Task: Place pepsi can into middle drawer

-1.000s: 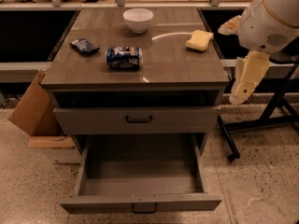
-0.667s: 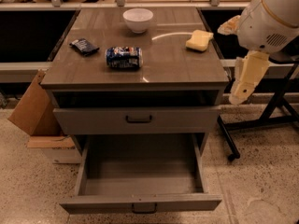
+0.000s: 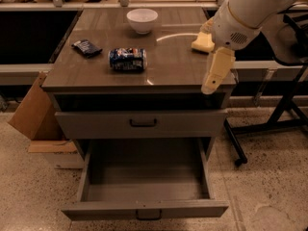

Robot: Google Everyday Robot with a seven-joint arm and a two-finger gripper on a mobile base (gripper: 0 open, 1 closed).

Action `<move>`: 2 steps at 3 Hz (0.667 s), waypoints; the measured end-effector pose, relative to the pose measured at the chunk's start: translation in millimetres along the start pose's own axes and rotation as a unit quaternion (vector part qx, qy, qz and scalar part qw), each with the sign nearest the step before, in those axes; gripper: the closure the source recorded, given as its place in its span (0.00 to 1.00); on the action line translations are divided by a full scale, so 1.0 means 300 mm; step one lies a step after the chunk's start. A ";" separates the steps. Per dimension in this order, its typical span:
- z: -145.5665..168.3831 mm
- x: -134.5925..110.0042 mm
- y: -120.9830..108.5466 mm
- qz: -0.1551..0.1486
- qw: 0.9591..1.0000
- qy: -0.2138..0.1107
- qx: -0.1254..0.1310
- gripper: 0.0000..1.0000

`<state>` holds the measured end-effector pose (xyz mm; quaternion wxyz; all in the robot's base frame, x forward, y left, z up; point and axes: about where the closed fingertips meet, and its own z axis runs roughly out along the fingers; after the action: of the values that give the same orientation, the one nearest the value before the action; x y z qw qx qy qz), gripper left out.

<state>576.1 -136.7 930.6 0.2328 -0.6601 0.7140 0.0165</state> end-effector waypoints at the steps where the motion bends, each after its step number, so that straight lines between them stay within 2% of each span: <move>1: 0.000 0.000 0.000 0.000 1.000 0.000 0.000 0.00; 2: 0.026 -0.041 -0.054 -0.019 1.000 -0.014 -0.002 0.00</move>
Offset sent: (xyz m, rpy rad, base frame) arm 0.0479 0.0291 0.0074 0.0386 -0.0355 0.1106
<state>594.2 -124.6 932.7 0.2415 -0.6739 0.6979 0.0224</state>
